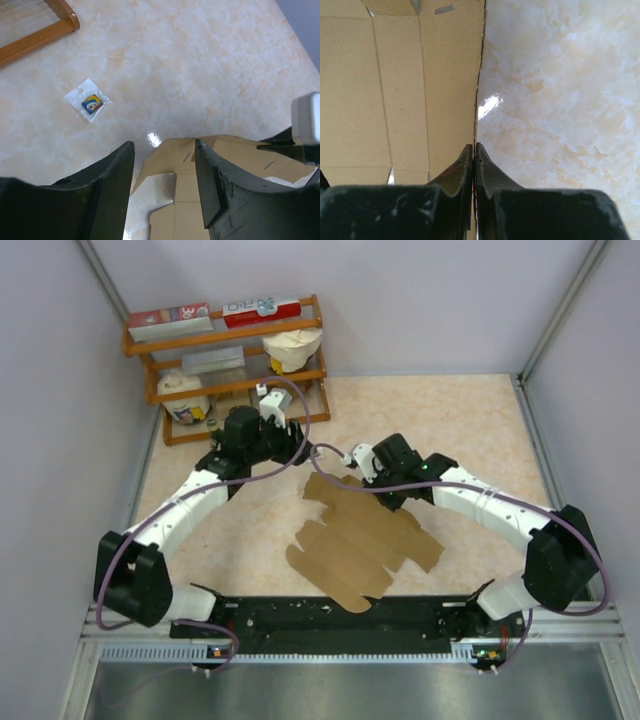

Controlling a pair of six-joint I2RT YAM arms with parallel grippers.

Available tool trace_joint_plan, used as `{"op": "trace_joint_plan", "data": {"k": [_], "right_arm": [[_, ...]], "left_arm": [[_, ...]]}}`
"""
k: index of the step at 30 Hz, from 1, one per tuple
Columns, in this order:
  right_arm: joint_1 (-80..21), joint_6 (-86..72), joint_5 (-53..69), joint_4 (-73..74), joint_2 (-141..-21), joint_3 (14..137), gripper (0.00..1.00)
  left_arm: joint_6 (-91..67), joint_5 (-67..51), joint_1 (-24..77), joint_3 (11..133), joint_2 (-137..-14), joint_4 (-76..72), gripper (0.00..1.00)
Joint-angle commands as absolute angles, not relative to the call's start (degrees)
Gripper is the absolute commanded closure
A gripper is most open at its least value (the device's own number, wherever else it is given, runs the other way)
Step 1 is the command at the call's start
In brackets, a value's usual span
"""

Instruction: Fold the paper box

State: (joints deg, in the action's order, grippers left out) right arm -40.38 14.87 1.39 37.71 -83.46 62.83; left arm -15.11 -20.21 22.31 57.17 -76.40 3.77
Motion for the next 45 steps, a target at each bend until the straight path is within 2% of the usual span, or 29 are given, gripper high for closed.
{"op": "trace_joint_plan", "data": {"k": [1, 6, 16, 24, 31, 45], "right_arm": [[-40.9, 16.9, 3.1, 36.9, -80.1, 62.2, 1.00], [-41.7, 18.9, 1.4, 36.2, -78.9, 62.3, 1.00], [-44.6, 22.1, -6.1, 32.3, -78.5, 62.1, 1.00], [-45.4, 23.5, -9.6, 31.3, -78.7, 62.3, 1.00], [-48.0, 29.4, -10.6, 34.4, -80.7, 64.5, 1.00], [-49.3, 29.2, -17.0, 35.9, -86.0, 67.9, 1.00]], "left_arm": [[-16.2, -23.9, 20.7, 63.4, -82.2, 0.7, 0.44], [-15.6, -30.1, 20.1, 67.0, -88.4, 0.4, 0.44], [-15.9, -33.9, 20.0, 69.1, -96.6, 2.0, 0.47], [-16.7, -35.9, 20.0, 65.2, -97.3, 1.8, 0.49], [-18.9, -38.1, 20.0, 60.9, -98.4, -4.4, 0.49], [-18.0, -39.5, 20.0, 57.6, -100.6, -6.4, 0.51]]}}
